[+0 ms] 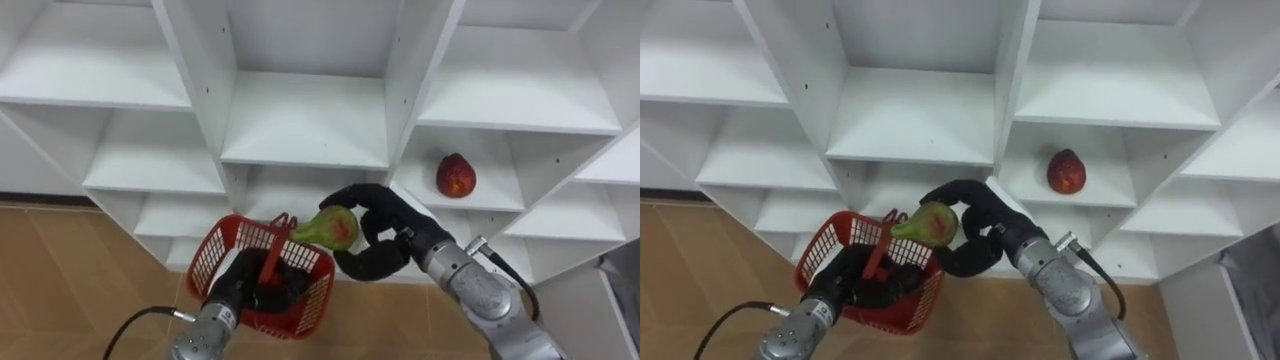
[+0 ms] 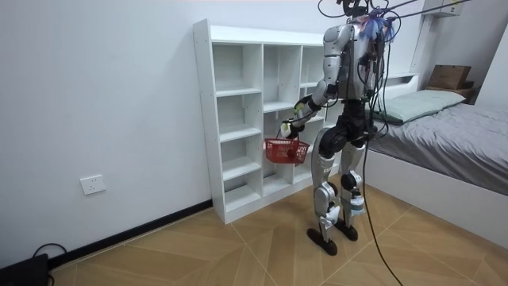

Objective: Collect fruits from the closet

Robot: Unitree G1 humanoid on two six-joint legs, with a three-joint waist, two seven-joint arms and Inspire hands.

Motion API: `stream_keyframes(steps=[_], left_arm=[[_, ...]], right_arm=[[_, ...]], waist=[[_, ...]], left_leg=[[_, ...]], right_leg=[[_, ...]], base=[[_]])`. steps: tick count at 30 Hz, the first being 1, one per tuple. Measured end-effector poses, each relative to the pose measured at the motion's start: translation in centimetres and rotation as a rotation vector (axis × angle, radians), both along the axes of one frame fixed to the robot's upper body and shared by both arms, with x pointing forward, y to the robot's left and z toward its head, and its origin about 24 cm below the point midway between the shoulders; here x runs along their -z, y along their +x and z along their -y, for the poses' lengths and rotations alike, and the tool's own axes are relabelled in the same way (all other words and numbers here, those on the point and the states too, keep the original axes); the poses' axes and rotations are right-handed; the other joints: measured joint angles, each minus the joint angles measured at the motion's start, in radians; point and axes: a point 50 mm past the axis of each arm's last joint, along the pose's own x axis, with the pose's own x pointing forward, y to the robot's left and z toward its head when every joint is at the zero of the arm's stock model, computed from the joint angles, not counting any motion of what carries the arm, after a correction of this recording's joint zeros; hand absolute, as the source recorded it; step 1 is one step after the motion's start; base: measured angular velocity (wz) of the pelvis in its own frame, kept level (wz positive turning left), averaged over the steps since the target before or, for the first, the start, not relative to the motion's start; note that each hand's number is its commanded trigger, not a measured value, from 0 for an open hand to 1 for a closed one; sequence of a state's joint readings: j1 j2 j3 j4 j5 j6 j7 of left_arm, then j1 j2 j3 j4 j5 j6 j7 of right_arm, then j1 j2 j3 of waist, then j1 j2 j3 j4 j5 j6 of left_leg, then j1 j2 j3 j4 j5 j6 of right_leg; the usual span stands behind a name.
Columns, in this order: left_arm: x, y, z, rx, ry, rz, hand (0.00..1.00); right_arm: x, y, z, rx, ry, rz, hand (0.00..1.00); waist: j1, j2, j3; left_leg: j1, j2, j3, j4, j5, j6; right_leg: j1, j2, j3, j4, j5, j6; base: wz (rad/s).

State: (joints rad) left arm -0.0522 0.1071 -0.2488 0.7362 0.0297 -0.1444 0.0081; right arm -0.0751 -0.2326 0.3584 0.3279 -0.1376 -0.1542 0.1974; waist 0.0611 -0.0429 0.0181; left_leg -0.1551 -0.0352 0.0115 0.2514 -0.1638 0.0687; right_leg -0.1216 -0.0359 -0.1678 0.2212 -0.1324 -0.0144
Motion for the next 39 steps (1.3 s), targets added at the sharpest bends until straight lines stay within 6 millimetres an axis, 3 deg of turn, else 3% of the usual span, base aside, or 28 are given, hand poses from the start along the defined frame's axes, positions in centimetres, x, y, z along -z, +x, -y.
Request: stream_keyframes(steps=[6,20,29,39], left_arm=[[-1.1,0.8,0.2,0.02,-0.025,0.063,1.0],[-1.5,1.1,0.4,0.046,-0.04,0.082,1.0],[-1.5,1.0,0.5,0.077,-0.034,0.075,1.0],[-2.3,1.6,0.7,0.094,-0.048,0.122,1.0]], right_arm=[[0.9,-0.8,-0.1,-0.018,-0.033,-0.03,1.0],[2.1,-1.8,0.6,0.013,-0.064,-0.067,1.0],[3.3,-2.3,1.4,0.062,-0.073,-0.111,1.0],[4.8,-2.9,2.4,0.087,-0.12,-0.165,1.0]], waist=[[-0.002,-0.001,-0.0001],[-0.009,-0.003,-0.0012],[-0.013,0.018,-0.0009],[-0.006,0.019,-0.0021]], left_leg=[[-0.002,0.001,0.004,0.0,0.0,0.0],[-0.023,0.002,0.005,0.006,-0.001,0.0],[-0.027,0.004,0.005,0.005,-0.001,-0.001],[-0.027,0.005,0.018,0.003,-0.001,-0.001]], right_leg=[[-0.003,0.0,0.001,0.0,0.0,0.0],[-0.019,0.0,-0.001,-0.001,0.0,-0.001],[-0.021,0.001,-0.012,0.0,0.002,-0.003],[-0.03,0.002,0.001,0.003,0.002,-0.003]], base=[[-0.01],[0.0],[0.01],[-0.03]])
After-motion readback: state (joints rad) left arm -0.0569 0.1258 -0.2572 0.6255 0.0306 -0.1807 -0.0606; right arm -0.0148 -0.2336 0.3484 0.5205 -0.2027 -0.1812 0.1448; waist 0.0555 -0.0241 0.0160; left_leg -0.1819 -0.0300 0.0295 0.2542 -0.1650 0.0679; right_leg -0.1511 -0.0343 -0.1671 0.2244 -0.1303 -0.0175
